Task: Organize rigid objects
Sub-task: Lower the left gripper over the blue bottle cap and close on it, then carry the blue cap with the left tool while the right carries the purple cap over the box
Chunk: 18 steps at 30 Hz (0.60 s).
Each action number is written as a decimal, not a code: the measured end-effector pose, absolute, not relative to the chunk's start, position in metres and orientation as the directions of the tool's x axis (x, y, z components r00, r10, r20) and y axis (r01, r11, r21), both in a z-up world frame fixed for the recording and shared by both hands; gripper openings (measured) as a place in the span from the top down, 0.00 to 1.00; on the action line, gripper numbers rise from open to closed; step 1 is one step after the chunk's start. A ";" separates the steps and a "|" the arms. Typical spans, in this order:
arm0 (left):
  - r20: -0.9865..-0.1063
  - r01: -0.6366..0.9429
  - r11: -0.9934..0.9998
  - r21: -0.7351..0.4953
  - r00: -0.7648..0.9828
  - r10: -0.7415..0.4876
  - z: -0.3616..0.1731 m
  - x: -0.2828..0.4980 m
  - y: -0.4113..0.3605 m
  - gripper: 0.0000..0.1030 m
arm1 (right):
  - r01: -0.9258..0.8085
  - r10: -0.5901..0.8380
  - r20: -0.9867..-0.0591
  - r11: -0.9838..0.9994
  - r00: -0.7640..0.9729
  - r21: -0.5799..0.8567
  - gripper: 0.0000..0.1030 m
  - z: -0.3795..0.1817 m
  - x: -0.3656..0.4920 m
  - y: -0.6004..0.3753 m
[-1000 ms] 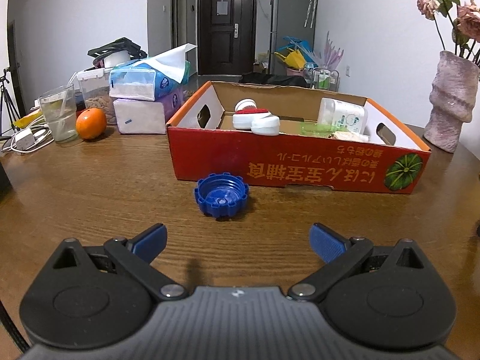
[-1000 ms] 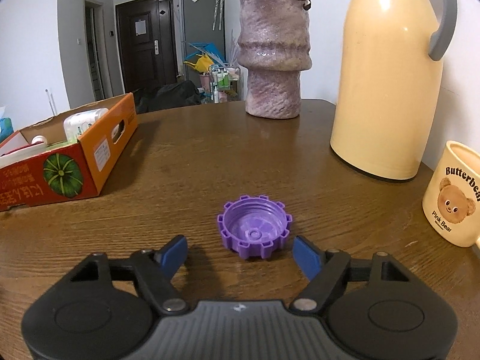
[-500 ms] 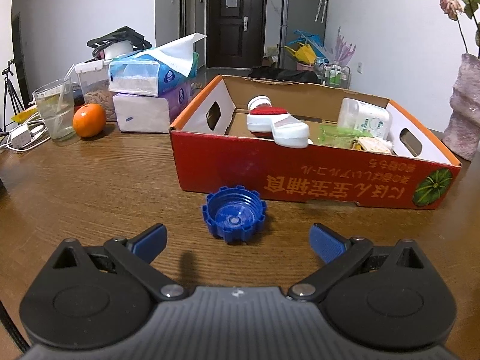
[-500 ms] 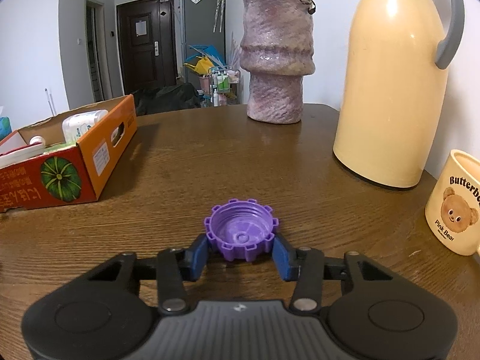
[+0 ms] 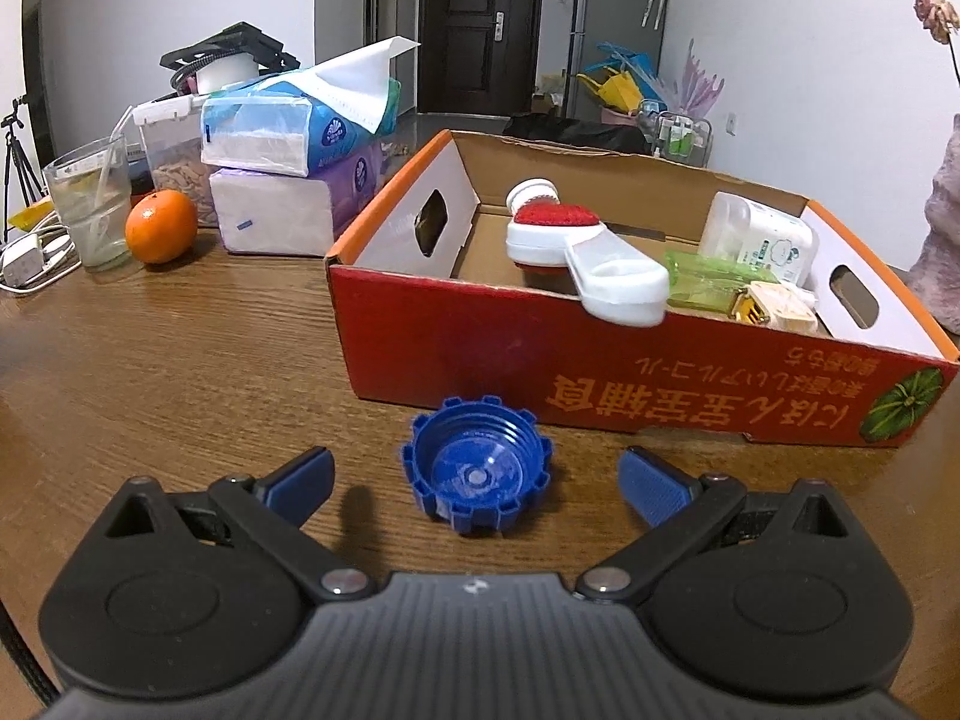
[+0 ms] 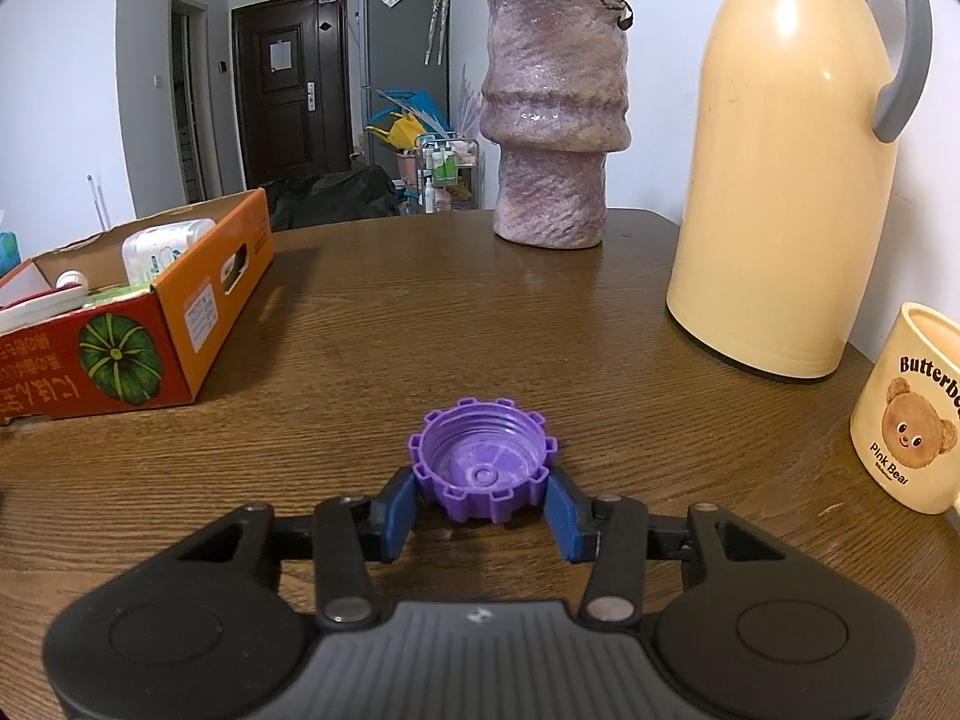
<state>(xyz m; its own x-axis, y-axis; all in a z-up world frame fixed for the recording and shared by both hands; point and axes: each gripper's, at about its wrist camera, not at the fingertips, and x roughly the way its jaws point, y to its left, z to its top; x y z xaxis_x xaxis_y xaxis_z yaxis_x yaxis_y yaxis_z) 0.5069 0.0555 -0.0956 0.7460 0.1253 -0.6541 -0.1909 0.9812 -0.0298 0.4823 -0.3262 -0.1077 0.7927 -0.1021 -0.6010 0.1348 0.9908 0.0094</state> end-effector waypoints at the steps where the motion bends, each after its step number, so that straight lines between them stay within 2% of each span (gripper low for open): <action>1: -0.653 -0.191 0.981 -0.028 0.746 0.126 -0.096 0.508 0.056 0.01 | 0.135 -0.102 -0.601 0.991 0.793 0.009 0.56 -0.108 0.482 -0.326; 4: -0.657 -0.185 0.982 -0.023 0.743 0.124 -0.097 0.512 0.055 0.04 | 0.135 -0.102 -0.601 0.991 0.793 0.009 0.56 -0.108 0.482 -0.326; 12: -0.670 -0.161 0.987 -0.027 0.735 0.101 -0.100 0.517 0.054 0.46 | 0.136 -0.103 -0.601 0.991 0.793 0.009 0.56 -0.108 0.482 -0.326; 18: -0.668 -0.156 0.987 -0.026 0.737 0.099 -0.099 0.516 0.054 0.46 | 0.143 -0.108 -0.599 0.990 0.793 0.012 0.56 -0.107 0.484 -0.328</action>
<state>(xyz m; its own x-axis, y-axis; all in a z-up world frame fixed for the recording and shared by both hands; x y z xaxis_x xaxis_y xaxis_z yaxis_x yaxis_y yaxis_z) 0.5163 0.0536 -0.0995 0.7373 0.0987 -0.6683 -0.1559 0.9874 -0.0262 0.4843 -0.3276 -0.1074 0.7932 -0.1078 -0.5994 0.1434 0.9896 0.0118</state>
